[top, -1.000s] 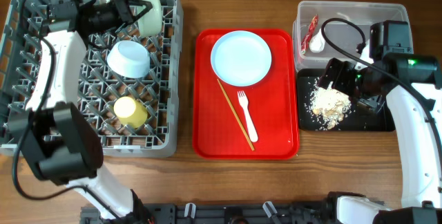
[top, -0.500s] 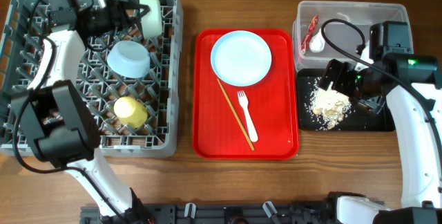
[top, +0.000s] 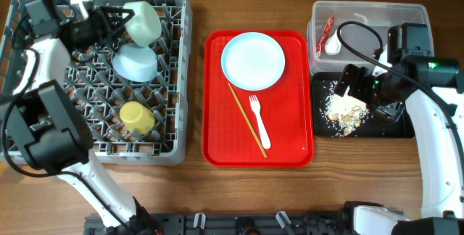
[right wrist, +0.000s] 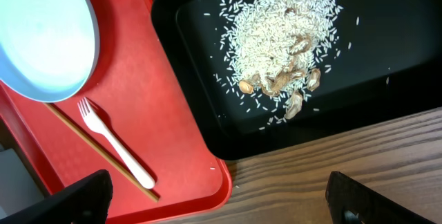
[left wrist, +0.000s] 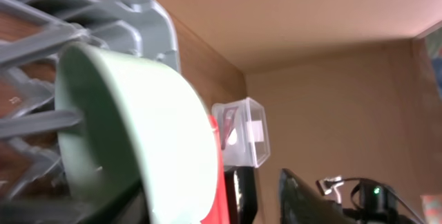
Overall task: Sort waste into correct bins and load items into the dishwasher rack
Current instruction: 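Carry the green bowl into the rack and release it, then reach the left gripper to the chopsticks on the tray and grasp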
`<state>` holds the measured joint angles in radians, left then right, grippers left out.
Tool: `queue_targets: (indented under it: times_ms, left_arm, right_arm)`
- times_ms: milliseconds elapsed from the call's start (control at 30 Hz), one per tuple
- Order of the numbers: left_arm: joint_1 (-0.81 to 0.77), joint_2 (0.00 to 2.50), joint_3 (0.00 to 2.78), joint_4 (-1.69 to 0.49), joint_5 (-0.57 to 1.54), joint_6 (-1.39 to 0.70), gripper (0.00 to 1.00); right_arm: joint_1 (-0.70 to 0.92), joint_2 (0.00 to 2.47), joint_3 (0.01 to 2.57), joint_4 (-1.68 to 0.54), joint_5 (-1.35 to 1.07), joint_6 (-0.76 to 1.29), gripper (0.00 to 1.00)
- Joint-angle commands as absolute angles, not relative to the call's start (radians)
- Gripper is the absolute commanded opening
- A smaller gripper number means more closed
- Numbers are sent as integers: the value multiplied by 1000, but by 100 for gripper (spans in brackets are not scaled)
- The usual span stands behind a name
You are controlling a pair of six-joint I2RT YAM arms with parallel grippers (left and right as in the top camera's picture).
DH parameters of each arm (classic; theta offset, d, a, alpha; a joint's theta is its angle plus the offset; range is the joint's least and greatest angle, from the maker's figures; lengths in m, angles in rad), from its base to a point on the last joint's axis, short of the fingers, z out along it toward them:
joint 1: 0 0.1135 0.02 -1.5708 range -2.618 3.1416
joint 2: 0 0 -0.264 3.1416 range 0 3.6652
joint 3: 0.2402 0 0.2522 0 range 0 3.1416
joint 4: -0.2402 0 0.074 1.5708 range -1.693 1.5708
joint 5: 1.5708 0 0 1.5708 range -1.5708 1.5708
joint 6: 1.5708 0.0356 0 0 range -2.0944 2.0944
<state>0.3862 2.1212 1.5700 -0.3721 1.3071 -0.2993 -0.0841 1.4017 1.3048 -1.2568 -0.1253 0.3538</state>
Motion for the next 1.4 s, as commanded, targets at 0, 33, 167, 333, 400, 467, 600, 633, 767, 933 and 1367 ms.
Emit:
queue_targets:
  times_ms: [0,33,167,333,400,467,600,633,767,933,1367]
  left_arm:
    - [451,2141,1570,-391,1308,-300,71]
    - [460,2141,1570,-395,1309,-300,73]
    - [510,2140,1570,-423,1309,-300,82]
    - [587,2116,1570,-447,1309,-300,92]
    - [608,2096,1570,-447,1308,-300,100]
    - [620,2067,1570,-458,1283,-300,100]
    - [610,1977,1570,-514,1129,-300,100]
    - [598,1947,1570,-537,1073,-300,100]
    - [525,1840,1570,-662,864,-300,100]
    - [361,1710,1570,-844,578,-301,100]
    - [-255,1689,1570,-1133,339,-405,100]
  right_arm:
    - [-84,1384,1322,-1258,-112,344,100]
    - [-84,1384,1322,-1258,-112,344,100]
    - [-84,1384,1322,-1258,-111,344,100]
    - [-84,1384,1322,-1258,-111,344,100]
    - [-84,1384,1322,-1257,-111,344,100]
    - [-84,1384,1322,-1255,-112,344,100]
    - [-84,1384,1322,-1254,-112,344,100]
    - [-84,1384,1322,-1254,-112,344,100]
    - [-84,1384,1322,-1255,-112,345,100]
    - [-84,1384,1322,-1256,-111,342,100]
    - [-84,1384,1322,-1254,-111,340,100]
